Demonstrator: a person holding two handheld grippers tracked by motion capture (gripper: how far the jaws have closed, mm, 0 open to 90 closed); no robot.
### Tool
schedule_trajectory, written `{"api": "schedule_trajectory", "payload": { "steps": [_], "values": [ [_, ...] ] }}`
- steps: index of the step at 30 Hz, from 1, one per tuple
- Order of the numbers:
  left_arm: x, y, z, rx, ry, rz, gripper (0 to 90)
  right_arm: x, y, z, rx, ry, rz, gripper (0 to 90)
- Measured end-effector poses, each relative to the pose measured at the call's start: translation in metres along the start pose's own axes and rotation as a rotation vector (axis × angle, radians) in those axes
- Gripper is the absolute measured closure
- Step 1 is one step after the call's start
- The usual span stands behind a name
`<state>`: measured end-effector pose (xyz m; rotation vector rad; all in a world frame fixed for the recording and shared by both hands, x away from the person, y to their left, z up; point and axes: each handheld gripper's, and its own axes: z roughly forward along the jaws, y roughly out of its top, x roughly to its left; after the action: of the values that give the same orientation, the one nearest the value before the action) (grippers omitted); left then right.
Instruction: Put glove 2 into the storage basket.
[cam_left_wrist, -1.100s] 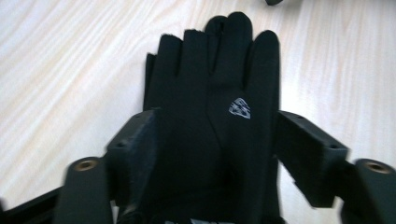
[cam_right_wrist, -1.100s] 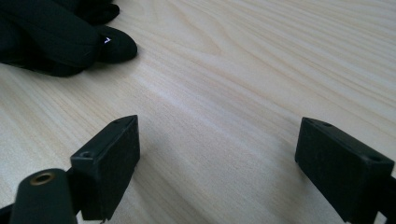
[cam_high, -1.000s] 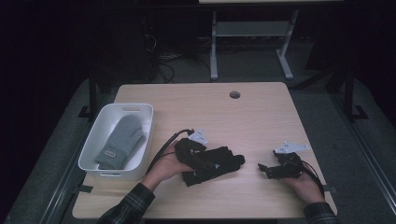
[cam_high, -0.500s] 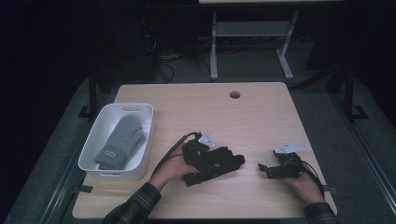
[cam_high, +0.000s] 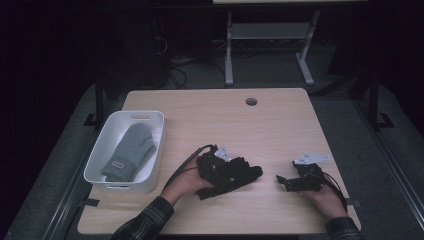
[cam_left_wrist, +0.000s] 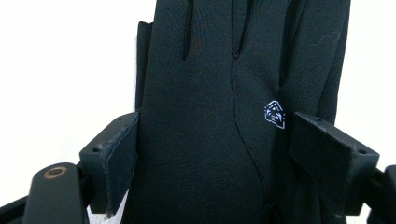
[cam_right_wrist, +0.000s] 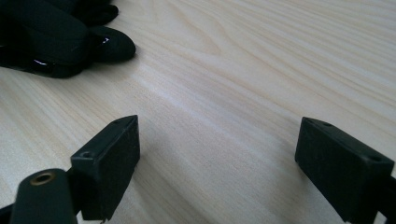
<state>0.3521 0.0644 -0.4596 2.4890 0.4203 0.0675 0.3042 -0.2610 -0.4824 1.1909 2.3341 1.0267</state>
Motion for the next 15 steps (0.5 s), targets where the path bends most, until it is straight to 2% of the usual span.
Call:
{"api": "schedule_trajectory", "payload": {
  "steps": [5,15],
  "values": [
    [-0.0004,-0.0002,-0.0016,0.007,-0.002,0.005,21.0,0.0004,0.0002,0.0002,0.001,-0.001,0.002,13.8],
    [-0.0028,0.0006,-0.0084,0.012,-0.046,0.022,57.7,0.0008,0.0003,0.0003,0.001,-0.001,0.003,13.8]
  ]
}}
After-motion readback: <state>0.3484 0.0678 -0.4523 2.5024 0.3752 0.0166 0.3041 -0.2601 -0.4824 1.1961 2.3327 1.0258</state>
